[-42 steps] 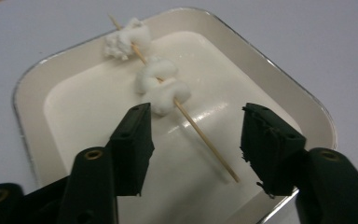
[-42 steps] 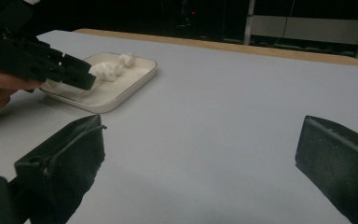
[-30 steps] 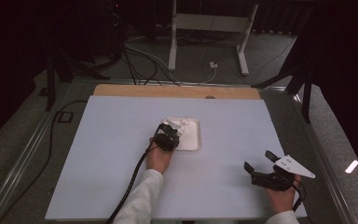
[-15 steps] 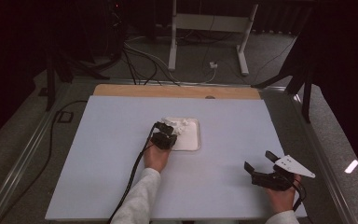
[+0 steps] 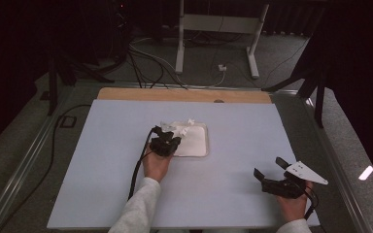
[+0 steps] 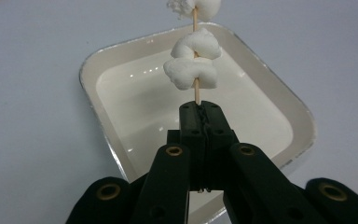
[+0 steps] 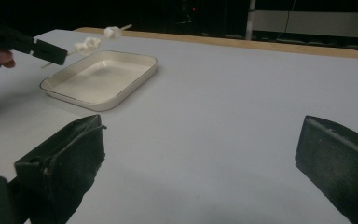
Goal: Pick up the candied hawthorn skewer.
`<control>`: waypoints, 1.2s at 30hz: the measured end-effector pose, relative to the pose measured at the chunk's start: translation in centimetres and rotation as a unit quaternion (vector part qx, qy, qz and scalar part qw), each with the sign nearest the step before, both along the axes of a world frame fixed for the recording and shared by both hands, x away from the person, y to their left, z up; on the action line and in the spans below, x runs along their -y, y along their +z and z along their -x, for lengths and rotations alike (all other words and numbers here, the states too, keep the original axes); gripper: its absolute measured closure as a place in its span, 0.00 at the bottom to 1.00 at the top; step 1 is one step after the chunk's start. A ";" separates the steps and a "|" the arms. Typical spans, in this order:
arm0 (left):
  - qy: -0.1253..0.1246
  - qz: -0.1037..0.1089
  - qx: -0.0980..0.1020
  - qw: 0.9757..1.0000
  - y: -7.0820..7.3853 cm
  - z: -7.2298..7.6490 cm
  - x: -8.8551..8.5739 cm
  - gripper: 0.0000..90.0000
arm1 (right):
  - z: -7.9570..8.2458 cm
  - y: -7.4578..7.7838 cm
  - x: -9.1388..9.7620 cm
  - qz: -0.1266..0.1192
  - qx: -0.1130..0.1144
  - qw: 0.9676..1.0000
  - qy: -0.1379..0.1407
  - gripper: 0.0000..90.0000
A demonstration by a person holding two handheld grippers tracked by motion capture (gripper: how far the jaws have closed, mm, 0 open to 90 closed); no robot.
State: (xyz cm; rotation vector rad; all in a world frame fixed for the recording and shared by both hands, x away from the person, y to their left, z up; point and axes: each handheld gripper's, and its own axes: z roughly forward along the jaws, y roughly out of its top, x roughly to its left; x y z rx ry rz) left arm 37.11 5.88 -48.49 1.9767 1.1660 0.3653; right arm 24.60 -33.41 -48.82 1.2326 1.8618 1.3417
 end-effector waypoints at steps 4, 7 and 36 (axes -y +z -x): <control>-0.006 0.009 0.017 1.000 0.5 0.8 -0.8 1.00 | -0.1 0.0 -0.1 -0.003 -0.002 1.000 0.001 0.01; -0.009 0.016 0.024 1.000 0.9 1.3 -1.5 1.00 | -0.1 -0.1 -0.3 -0.004 -0.004 1.000 0.003 0.01; -0.022 0.042 0.080 0.996 1.9 6.9 -7.4 1.00 | -4.3 3.1 -3.5 -0.058 0.003 0.995 0.080 0.01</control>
